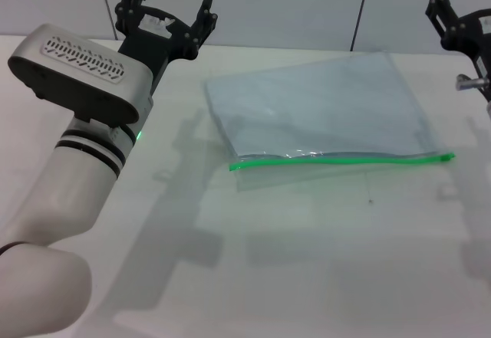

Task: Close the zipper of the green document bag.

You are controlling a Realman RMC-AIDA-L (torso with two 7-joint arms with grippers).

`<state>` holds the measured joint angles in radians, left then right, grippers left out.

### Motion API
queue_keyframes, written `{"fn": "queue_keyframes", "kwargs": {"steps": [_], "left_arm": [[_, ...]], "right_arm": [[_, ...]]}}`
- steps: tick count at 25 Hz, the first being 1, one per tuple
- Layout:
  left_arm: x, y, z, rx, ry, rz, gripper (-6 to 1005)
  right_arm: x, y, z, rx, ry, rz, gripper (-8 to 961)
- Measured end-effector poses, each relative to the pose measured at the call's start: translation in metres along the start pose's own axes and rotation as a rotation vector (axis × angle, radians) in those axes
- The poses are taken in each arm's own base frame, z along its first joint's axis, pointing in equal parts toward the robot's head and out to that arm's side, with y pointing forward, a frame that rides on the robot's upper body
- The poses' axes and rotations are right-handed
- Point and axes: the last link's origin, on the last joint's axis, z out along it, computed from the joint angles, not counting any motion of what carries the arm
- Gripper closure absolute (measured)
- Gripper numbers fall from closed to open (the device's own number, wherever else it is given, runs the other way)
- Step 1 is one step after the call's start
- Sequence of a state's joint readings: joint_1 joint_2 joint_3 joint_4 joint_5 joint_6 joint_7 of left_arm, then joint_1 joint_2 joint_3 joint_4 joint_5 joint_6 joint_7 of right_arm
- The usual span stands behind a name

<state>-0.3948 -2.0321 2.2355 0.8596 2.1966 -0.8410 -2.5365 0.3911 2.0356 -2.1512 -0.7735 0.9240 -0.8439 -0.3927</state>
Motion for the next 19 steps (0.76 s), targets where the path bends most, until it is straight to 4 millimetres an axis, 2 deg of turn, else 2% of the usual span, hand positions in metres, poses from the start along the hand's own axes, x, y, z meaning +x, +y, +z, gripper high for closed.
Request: {"fn": "queue_keyframes", "kwargs": {"steps": [11, 19], "left_arm": [[-0.0071, 0.0026, 0.0031, -0.027, -0.016, -0.027, 183], [-0.0092, 0.0042, -0.0023, -0.031, -0.002, -0.012, 183]], "right_arm": [[-0.0002, 0.0008, 0.0008, -0.008, -0.005, -0.019, 119], [0.0027, 0.0013, 0.0015, -0.015, 0.002, -0.031, 119]]}}
